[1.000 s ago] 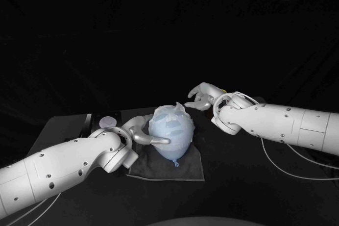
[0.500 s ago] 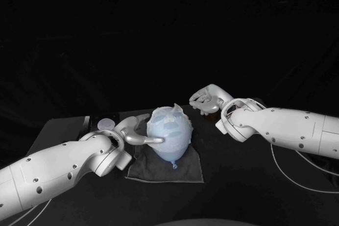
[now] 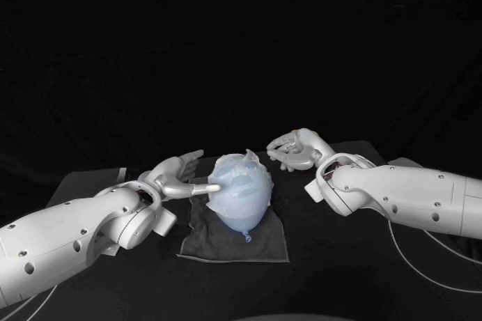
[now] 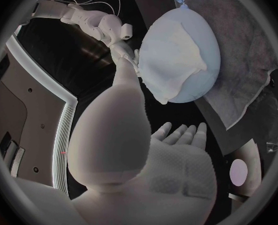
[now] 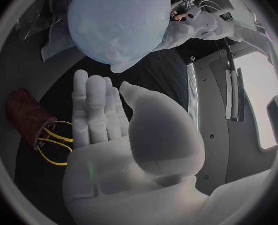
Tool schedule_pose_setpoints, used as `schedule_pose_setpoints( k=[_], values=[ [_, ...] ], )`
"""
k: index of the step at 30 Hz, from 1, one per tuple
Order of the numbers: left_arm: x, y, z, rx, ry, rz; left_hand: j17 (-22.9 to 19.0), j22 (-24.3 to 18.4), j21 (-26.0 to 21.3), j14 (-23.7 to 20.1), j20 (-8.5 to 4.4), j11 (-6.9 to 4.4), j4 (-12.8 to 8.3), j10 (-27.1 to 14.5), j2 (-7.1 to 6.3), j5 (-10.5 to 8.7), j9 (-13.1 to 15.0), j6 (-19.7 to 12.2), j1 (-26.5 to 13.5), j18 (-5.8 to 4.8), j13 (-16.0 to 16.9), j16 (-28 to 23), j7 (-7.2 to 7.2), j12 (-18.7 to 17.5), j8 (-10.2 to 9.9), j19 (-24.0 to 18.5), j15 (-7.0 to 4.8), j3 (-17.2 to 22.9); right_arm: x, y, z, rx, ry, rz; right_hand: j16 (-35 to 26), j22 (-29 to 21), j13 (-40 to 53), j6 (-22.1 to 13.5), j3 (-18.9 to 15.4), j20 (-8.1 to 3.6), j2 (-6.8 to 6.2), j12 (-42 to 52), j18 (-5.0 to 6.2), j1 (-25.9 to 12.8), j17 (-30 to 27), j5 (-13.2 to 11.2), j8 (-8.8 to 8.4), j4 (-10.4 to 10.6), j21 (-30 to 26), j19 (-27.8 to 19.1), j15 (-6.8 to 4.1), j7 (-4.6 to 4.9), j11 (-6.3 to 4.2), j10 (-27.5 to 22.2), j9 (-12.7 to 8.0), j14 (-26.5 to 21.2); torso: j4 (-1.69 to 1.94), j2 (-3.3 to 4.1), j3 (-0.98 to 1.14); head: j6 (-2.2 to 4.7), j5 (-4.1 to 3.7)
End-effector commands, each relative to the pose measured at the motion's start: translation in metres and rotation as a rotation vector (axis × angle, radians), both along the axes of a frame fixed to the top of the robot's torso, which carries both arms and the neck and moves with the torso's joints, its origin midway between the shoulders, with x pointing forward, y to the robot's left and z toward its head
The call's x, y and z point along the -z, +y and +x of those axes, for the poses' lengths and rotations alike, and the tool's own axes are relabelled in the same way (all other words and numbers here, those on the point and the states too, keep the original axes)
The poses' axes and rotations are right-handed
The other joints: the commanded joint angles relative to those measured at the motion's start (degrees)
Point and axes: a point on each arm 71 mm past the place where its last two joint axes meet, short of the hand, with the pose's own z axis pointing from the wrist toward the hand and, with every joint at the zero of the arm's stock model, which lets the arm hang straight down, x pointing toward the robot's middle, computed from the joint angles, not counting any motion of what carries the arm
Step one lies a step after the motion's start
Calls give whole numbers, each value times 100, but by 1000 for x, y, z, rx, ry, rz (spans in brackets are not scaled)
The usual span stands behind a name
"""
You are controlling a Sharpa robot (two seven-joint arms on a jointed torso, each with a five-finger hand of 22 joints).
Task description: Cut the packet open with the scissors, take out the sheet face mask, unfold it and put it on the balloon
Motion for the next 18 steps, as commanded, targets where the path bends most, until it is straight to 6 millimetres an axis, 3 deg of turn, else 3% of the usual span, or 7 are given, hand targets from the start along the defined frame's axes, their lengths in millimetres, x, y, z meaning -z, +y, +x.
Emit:
schedule_pose_setpoints(
  k=[1,2,3,5,8,12,18],
  values=[
    [-13,-5,0,35,-86,-40,-8,-3,-27,-39,7,-43,-9,-13,-31,-26,-5,-26,6,-61,0,-8,992,-5,-8,-29,-28,-9,-5,1,1,30,-64,47,-521,-166,-178,-93,-24,110,-55,-15,-20,-115,-264,82,-87,73,-333,-514,148,141,136,-174,-36,-770,-4,-4,2,23,14],
    [-15,-6,1,39,-96,-38,-9,-2,-27,-44,7,-45,-9,-15,-31,-27,-5,-26,4,-61,0,-9,991,-5,-8,-26,-32,-9,-4,3,1,33,-58,48,-848,-287,-265,-209,-94,190,-153,-34,-84,-214,-416,34,-162,130,-557,-844,279,230,234,-333,-69,-1243,-4,-4,3,23,14],
    [-16,-8,1,44,-105,-35,-9,-2,-27,-44,7,-45,-9,-15,-31,-27,-5,-26,4,-61,0,-9,991,-5,-8,-26,-32,-9,-3,4,2,35,-46,50,-1309,-491,-383,-334,-155,312,-166,72,-171,-265,-655,56,-221,171,-896,-1319,470,338,364,-569,-103,-1861,-1,-5,5,27,12],
    [-18,-11,1,51,-112,-30,-11,-3,-27,-52,6,-47,-9,-18,-32,-27,-6,-32,-3,-61,-1,-11,991,-6,-9,-27,-39,-8,-1,7,4,40,-19,54,-1886,-841,-591,-605,-407,522,-211,39,-218,-410,-1061,21,-263,252,-1337,-1825,718,494,562,-912,-174,-2513,4,-2,5,33,27],
    [-18,-16,3,59,-108,-20,-14,-4,-28,-67,7,-46,-8,-28,-31,-32,-5,-33,-45,-60,-3,-15,990,-8,-10,-33,-47,-12,2,13,8,44,32,61,-2294,-1225,-795,-938,-778,726,-224,19,-186,-571,-1471,17,-268,374,-1386,-2247,901,648,707,-1260,-260,-2948,1,0,10,37,45],
    [-17,-24,4,69,-95,-9,-19,-5,-30,-87,8,-42,-8,-47,-34,-34,-10,-53,-96,-61,-6,-21,989,-12,-16,-40,-45,-11,5,21,14,42,90,54,-2633,-1653,-1021,-1575,-1272,906,-213,34,-149,-668,-1896,18,-283,499,-1379,-2703,1051,728,840,-1741,-483,-3374,1,4,10,42,55],
    [-12,-37,7,72,-65,21,-20,-6,-32,-96,10,-40,-9,-57,-35,-39,-12,-72,-299,-64,-7,-23,993,-12,-22,-50,-43,-13,7,31,25,40,164,37,-2776,-2240,-1094,-2205,-1890,922,-153,62,-214,-735,-2185,4,-320,567,-1408,-3278,1143,765,887,-2118,-742,-3653,6,5,4,56,53]
  ],
)
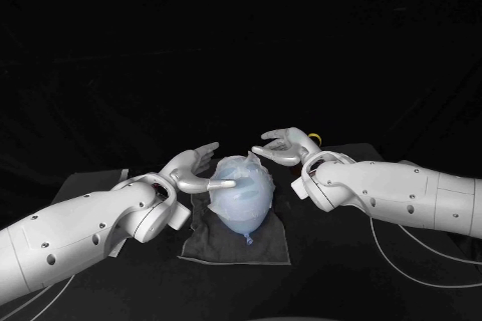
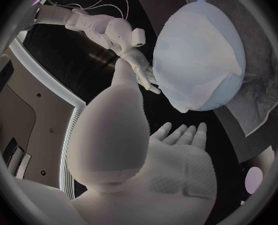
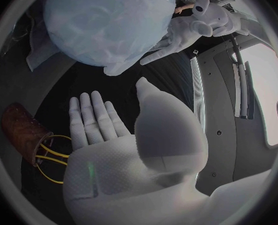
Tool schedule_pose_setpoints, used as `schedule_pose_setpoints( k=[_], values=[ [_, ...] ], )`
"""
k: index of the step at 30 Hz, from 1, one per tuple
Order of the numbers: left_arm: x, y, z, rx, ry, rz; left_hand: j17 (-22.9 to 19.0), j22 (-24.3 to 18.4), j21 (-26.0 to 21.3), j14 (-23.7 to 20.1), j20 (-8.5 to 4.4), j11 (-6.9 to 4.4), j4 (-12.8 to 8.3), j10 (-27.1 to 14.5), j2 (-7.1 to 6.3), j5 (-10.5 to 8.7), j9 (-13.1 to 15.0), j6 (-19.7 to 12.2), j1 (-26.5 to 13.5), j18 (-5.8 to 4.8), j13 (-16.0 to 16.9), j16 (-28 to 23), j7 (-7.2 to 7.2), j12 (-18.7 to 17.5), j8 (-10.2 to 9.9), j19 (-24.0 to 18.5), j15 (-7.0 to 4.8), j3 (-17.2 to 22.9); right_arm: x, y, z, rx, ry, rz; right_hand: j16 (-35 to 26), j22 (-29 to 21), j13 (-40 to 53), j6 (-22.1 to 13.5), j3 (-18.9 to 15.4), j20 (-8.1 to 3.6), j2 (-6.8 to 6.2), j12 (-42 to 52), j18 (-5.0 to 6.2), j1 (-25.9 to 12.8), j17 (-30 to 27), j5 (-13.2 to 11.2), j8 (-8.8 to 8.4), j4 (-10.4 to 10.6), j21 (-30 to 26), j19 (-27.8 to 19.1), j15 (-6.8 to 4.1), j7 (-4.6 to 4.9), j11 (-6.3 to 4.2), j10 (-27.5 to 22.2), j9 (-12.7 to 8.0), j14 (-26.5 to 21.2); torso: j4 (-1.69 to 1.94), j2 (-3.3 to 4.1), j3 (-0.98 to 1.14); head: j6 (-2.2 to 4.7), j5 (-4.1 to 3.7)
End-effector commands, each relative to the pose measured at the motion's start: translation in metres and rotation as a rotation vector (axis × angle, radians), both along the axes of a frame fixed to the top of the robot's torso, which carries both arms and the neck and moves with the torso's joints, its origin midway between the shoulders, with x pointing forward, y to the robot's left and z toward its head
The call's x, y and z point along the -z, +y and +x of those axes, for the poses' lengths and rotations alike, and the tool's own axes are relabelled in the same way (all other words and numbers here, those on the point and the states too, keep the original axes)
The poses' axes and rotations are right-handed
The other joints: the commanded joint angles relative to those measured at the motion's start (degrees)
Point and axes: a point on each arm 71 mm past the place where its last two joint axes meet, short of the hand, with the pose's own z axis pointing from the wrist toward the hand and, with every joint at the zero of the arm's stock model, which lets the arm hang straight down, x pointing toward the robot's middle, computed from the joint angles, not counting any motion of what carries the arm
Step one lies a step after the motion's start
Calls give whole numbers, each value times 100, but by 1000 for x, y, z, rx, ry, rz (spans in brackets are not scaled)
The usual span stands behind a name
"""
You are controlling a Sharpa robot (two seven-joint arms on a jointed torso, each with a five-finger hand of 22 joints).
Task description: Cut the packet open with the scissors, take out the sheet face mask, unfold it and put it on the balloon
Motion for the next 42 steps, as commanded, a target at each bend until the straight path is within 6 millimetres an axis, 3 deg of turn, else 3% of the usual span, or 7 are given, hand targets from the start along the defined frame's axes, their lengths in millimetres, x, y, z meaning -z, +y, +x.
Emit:
schedule_pose_setpoints(
  k=[1,7,31,34,36,37,42],
  values=[
    [1,-6,1,1,10,36,-6,-7,-32,-41,3,-4,-8,-24,-17,-38,-5,-33,-131,-64,-8,-23,992,-12,-23,-47,15,-13,6,3,5,-4,108,-9,-42,-253,-2,-218,-284,3,51,40,-57,-48,-102,-31,-23,8,-29,-259,32,698,23,-140,-89,-117,9,3,-4,6,1],
    [5,-14,4,-9,29,63,-1,-6,-32,-27,3,2,-9,-13,-18,-38,-3,-29,-167,-63,-5,-19,997,-8,-21,-42,21,-12,3,11,12,-13,132,-18,-18,-641,7,-243,-943,4,267,204,-97,47,-285,-38,10,17,-43,-619,70,697,41,-284,-97,-285,0,1,-9,11,-17],
    [19,-24,1,88,101,226,-37,-17,-45,-164,5,-13,-12,-156,-17,-33,11,6,-90,-68,-31,-53,990,-36,-7,-103,17,-10,5,16,18,-22,152,-100,169,-848,11,28,-1331,7,547,533,-104,944,-489,-31,82,-191,-22,-636,78,699,31,-335,17,-422,5,3,-10,-28,-35],
    [20,-23,0,96,106,239,-40,-20,-49,-178,4,29,-10,-165,-17,-32,47,128,-45,-67,-31,-54,772,-35,43,-122,-9,-11,5,14,19,-18,150,-102,201,-836,10,65,-1320,6,636,570,-98,1029,-507,-33,92,-227,-10,-581,73,697,28,-333,31,-414,3,0,-8,-30,-40],
    [21,-23,0,100,108,245,-39,-21,-50,-180,3,-46,-13,-151,-17,-30,89,273,-16,-66,-26,-52,541,-29,107,-132,-62,-11,5,14,19,-16,150,-103,236,-827,10,125,-1308,6,710,608,-91,1099,-524,-30,108,-265,1,-530,66,697,23,-326,55,-396,2,-2,-8,-32,-40],
    [21,-23,0,104,108,251,-39,-22,-51,-185,0,-113,-6,-147,-16,-29,105,321,19,-64,-25,-51,253,-27,133,-137,-117,-9,6,14,19,-14,150,-104,246,-827,10,138,-1298,6,738,620,-90,1128,-529,-31,112,-282,3,-519,65,696,22,-323,60,-393,2,-2,-6,-32,-40],
    [22,-24,0,113,111,271,-34,-21,-50,-173,0,-206,-10,-127,-14,-28,143,450,54,-62,-20,-46,162,-22,191,-140,-186,-5,7,14,19,-9,150,-115,353,-774,7,298,-983,4,1094,733,-65,1513,-587,-31,159,-570,44,-305,43,690,8,-295,119,-332,5,3,-3,-42,-50]
  ],
)
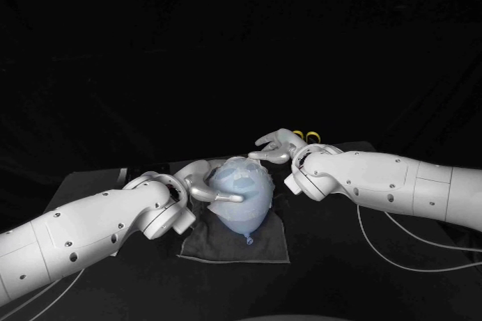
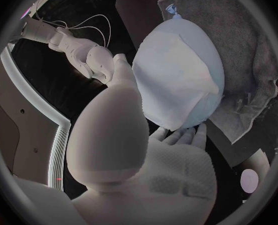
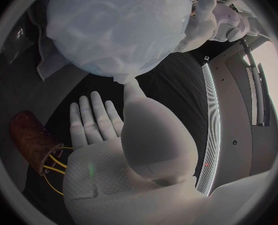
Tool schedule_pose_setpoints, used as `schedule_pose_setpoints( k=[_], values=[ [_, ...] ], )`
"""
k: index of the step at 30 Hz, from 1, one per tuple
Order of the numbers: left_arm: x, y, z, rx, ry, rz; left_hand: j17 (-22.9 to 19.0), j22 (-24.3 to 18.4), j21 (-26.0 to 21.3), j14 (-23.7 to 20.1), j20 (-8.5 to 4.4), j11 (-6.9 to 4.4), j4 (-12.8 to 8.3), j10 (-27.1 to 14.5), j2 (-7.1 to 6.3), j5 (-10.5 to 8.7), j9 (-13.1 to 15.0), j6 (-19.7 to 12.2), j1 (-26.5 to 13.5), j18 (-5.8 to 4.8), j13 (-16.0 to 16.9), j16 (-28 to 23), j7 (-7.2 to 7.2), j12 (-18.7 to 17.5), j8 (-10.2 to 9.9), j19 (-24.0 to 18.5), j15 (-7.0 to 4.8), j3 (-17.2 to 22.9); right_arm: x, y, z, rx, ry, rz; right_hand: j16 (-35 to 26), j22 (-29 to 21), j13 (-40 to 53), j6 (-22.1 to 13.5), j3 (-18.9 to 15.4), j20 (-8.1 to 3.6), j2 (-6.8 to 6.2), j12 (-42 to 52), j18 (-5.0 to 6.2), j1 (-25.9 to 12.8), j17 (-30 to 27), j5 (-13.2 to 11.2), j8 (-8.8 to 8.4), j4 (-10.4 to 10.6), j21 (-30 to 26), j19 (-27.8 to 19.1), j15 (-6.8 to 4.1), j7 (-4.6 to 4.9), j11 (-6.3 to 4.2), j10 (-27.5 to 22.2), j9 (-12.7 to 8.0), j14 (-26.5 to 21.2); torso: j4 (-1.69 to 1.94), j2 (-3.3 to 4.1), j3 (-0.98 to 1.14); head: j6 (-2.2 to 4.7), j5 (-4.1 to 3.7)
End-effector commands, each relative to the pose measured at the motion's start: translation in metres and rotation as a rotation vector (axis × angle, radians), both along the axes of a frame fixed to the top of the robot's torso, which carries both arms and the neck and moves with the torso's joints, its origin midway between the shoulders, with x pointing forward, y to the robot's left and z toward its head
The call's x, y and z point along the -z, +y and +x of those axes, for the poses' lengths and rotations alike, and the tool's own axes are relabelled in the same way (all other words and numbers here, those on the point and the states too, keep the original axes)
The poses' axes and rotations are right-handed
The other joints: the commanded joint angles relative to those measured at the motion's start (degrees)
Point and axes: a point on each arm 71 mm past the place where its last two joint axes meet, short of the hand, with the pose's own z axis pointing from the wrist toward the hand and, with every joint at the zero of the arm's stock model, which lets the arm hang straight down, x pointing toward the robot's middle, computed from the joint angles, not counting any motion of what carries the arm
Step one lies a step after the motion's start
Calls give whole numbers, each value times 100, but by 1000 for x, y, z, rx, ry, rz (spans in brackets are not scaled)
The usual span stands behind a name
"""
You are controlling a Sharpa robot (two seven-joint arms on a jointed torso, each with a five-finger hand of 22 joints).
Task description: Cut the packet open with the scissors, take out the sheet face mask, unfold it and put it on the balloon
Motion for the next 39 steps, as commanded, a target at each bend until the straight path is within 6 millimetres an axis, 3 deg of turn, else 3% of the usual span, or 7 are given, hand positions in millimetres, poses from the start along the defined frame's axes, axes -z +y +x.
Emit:
schedule_pose_setpoints(
  k=[1,7,15,22,27,33,39],
  values=[
    [4,-3,-3,43,21,44,1,-6,-27,-2,-3,-96,-11,-5,-9,-28,20,60,68,-62,5,-22,115,-21,42,-53,-81,-7,1,1,0,-13,-5,-24,55,19,-2,80,185,-2,160,55,-54,139,-34,-7,37,-138,44,111,-37,683,-27,19,29,35,0,4,1,-7,-14],
    [7,-2,-3,42,30,61,3,-5,-27,3,-4,-167,-10,-5,-8,-28,22,63,87,-60,5,-19,134,-21,46,-53,-121,-7,3,1,-1,-12,-4,-26,128,84,-2,315,407,-5,247,131,-32,143,-76,-8,109,-254,89,323,-59,677,-45,67,120,91,-4,6,-3,-14,-32],
    [9,-1,-3,33,31,68,10,-3,-24,19,-5,-242,-9,0,-9,-27,13,17,111,-58,6,-12,286,-20,31,-50,-176,-12,8,4,-3,-73,19,-124,297,195,-7,520,730,-9,-243,312,34,320,-174,-20,357,-932,184,781,-130,642,-109,330,163,283,3,-1,-5,-54,-50],
    [9,1,-2,25,29,69,15,-2,-22,31,-5,-274,-9,4,-8,-27,8,-13,117,-57,7,-8,433,-20,21,-47,-205,-9,11,2,-9,-110,2,-196,327,169,-11,506,726,-8,-418,324,45,291,-213,-23,420,-1132,189,837,-138,641,-112,359,172,323,0,-5,-8,-64,-48],
    [9,1,-2,22,28,69,15,-2,-22,31,-6,-264,-9,3,-8,-27,8,-19,117,-57,6,-8,450,-20,19,-46,-209,-9,5,-7,-11,-50,-75,-155,367,151,-13,519,782,-9,-342,338,64,201,-234,-19,475,-1165,205,890,-157,633,-123,392,179,398,-4,-4,-6,-49,-55],
    [9,2,-2,21,29,67,16,-2,-22,33,-6,-255,-9,4,-8,-27,7,-28,119,-56,7,-6,486,-20,16,-48,-209,-8,-4,-18,-13,20,-173,-34,463,117,-21,726,1072,-15,-3,362,128,-164,-305,-7,637,-1002,264,1025,-236,543,-210,524,158,662,-3,-4,-2,-37,-60],
    [9,3,-3,20,30,67,18,-1,-21,36,-6,-256,-9,4,-8,-26,7,-33,122,-56,6,-5,532,-20,15,-48,-208,-7,-10,-21,-22,26,-219,84,339,30,-28,849,1406,-4,-9,245,161,-549,-474,-3,565,-767,225,981,-261,517,-233,645,2,820,-9,-1,2,-25,-67]
  ],
)
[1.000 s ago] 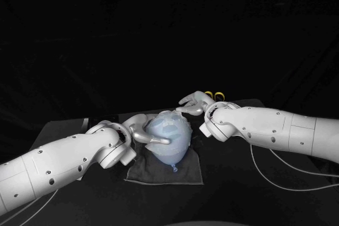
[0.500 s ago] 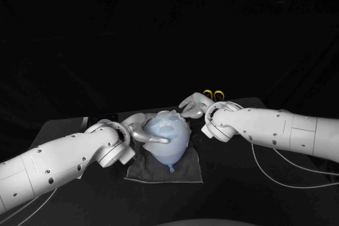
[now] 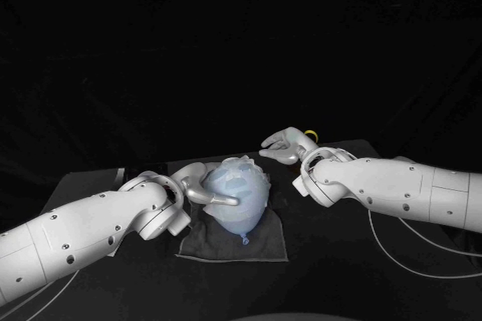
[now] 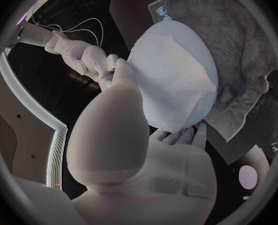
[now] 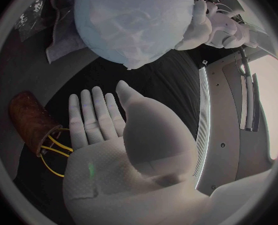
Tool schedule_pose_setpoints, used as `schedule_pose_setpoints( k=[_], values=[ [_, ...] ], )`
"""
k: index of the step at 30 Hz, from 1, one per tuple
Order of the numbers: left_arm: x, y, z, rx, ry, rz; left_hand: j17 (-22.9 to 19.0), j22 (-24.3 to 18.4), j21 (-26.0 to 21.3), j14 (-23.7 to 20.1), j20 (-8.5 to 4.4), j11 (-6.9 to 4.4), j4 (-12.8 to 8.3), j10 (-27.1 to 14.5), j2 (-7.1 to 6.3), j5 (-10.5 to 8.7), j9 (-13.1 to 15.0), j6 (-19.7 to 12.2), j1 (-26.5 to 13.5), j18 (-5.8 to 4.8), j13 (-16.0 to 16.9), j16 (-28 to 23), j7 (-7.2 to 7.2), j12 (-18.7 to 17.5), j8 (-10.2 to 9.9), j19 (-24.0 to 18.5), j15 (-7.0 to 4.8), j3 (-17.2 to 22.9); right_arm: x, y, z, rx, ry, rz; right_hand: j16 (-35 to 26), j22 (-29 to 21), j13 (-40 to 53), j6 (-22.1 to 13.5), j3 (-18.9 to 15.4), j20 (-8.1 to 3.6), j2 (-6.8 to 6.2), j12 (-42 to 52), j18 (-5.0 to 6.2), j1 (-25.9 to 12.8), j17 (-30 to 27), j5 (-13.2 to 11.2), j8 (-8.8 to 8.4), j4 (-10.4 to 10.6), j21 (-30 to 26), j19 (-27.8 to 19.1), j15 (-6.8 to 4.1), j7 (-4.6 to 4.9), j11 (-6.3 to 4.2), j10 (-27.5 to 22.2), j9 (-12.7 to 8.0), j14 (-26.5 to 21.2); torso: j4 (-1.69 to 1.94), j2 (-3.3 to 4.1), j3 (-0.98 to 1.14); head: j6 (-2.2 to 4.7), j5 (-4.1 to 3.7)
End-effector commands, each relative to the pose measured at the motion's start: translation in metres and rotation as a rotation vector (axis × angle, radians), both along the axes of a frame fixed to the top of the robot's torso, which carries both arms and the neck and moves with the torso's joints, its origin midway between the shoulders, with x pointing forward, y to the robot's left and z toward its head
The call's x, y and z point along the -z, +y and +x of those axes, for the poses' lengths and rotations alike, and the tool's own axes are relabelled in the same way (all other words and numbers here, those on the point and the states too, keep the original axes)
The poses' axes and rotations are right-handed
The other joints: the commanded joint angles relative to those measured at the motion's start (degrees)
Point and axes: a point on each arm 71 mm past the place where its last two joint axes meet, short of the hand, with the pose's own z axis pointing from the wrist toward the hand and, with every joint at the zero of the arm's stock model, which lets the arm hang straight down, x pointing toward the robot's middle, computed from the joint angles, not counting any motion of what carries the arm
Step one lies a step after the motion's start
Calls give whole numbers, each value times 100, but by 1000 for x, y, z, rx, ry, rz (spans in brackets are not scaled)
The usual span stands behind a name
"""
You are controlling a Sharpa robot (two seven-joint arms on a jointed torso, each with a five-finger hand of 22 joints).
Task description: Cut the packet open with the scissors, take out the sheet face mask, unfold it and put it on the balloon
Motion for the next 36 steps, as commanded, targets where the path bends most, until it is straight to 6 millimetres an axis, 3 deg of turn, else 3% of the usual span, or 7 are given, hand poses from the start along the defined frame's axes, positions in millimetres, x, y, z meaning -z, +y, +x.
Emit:
schedule_pose_setpoints(
  k=[1,8,13,17,29,36],
  values=[
    [3,-2,-3,19,21,9,6,-3,-21,15,-6,10,-9,4,-10,-26,-5,-29,75,-56,4,-7,533,-20,-1,-49,-25,-7,-9,2,-5,3,-92,123,-50,-22,-5,58,96,5,-21,-52,107,-119,-52,-3,-48,65,-18,-25,-6,380,22,45,-45,62,-7,2,3,5,-6],
    [3,-2,-3,20,23,10,8,-4,-21,17,-7,10,-9,5,-10,-26,-2,-23,80,-55,5,-6,560,-20,2,-50,-27,-8,-8,11,-15,-22,-68,171,-133,-64,-4,37,139,7,-126,-127,93,-382,-150,-6,-105,253,-15,-18,15,417,59,-2,-125,78,3,-2,4,14,-31],
    [3,-1,-3,19,24,12,8,-4,-21,17,-7,10,-9,5,-10,-26,-2,-23,80,-55,5,-6,560,-20,2,-50,-27,-8,2,15,-15,-37,13,142,-229,-101,2,-30,5,7,-390,-175,48,-453,-226,-17,-146,233,-34,-52,65,463,106,-79,-164,-55,3,3,-8,25,-50],
    [4,-1,-3,19,25,12,8,-4,-21,16,-7,10,-9,5,-10,-25,0,-20,86,-55,5,-6,579,-20,4,-51,-28,-9,12,18,-14,-29,60,110,-223,-112,6,-32,-51,4,-488,-172,41,-409,-238,-20,-141,173,-31,-43,67,465,107,-73,-166,-51,13,10,-4,22,-41],
    [4,0,-4,19,28,14,8,-4,-22,18,-7,6,-9,11,-9,-25,2,-16,94,-55,6,-5,596,-19,7,-56,-31,-9,24,17,-8,14,111,66,-172,-120,15,29,-82,-2,-503,-122,63,-324,-245,-23,-83,98,10,39,39,436,75,17,-151,29,4,4,-1,-7,-23],
    [4,1,-4,16,28,15,8,-5,-22,16,-8,3,-9,12,-9,-24,2,-19,100,-55,6,-6,622,-19,7,-57,-34,-8,26,16,-8,9,125,25,-125,-135,11,88,-70,-4,-494,-88,100,-150,-257,-23,-10,-51,52,131,-1,394,33,111,-134,115,2,-1,-1,-10,-34]
  ],
)
